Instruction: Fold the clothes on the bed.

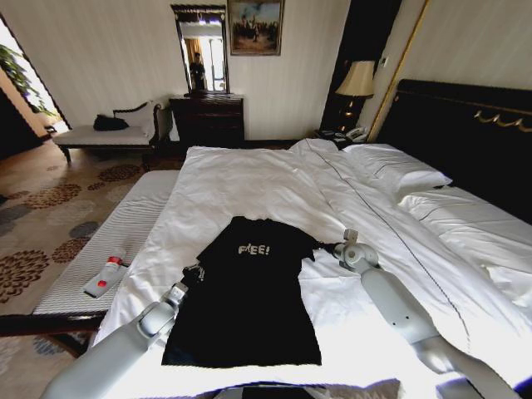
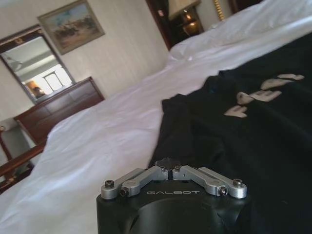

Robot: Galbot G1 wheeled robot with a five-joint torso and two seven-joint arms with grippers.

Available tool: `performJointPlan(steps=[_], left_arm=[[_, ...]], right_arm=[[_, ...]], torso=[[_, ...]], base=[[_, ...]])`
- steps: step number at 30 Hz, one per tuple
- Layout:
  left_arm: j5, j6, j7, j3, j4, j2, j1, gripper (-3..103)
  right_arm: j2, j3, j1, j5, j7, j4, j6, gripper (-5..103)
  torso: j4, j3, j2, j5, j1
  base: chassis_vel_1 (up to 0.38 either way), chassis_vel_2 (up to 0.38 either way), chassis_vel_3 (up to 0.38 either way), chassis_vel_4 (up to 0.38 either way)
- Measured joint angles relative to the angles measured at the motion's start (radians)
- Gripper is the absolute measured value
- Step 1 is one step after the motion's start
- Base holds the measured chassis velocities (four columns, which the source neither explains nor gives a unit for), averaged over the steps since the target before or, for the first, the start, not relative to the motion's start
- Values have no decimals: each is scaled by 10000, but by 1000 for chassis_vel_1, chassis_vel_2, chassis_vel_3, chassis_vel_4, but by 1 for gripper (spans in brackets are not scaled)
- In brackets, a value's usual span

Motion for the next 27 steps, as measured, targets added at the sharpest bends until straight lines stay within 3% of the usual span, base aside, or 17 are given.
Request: performJointPlan(steps=[6, 11, 13, 14, 18, 22, 25, 27], left_arm=[[-304, -44, -242, -312, -97, 57, 36, 0], [-629, 64, -77, -379, -858, 446, 445, -3], [-404, 110, 46, -376, -1159, 687, 676, 7], [-404, 110, 46, -376, -1159, 687, 676, 7], [853, -128, 133, -439, -1084, 898, 964, 24], [982, -243, 142, -461, -1078, 916, 1007, 34], [1006, -308, 153, -446, -998, 902, 947, 51], [982, -308, 154, -406, -955, 874, 895, 51]], right_arm=[[23, 28, -80, -29, 0, 49, 7, 0], [40, 48, -116, -41, 3, 92, 11, 0], [42, 63, -116, -42, 3, 93, 11, 0], [42, 63, -116, -42, 3, 93, 11, 0], [82, 98, -130, -68, -4, 69, 18, 0], [131, 106, -162, -121, -19, 54, 24, 0], [182, 108, -171, -169, -42, 24, 34, 0], [191, 107, -170, -172, -46, 19, 34, 0]], torso=[[-1, 0, 0, 0, 0], [0, 0, 0, 0, 0], [0, -1, 0, 2, -1], [0, -1, 0, 2, -1], [1, 0, -1, -2, 0], [1, 0, 0, -1, 0], [-1, -1, 0, 2, -1], [0, -1, 0, 1, 0]], base=[[0, 0, 0, 0], [0, 0, 0, 0], [0, 0, 0, 0], [0, 0, 0, 0], [0, 0, 0, 0], [0, 0, 0, 0], [0, 0, 0, 0], [0, 0, 0, 0]])
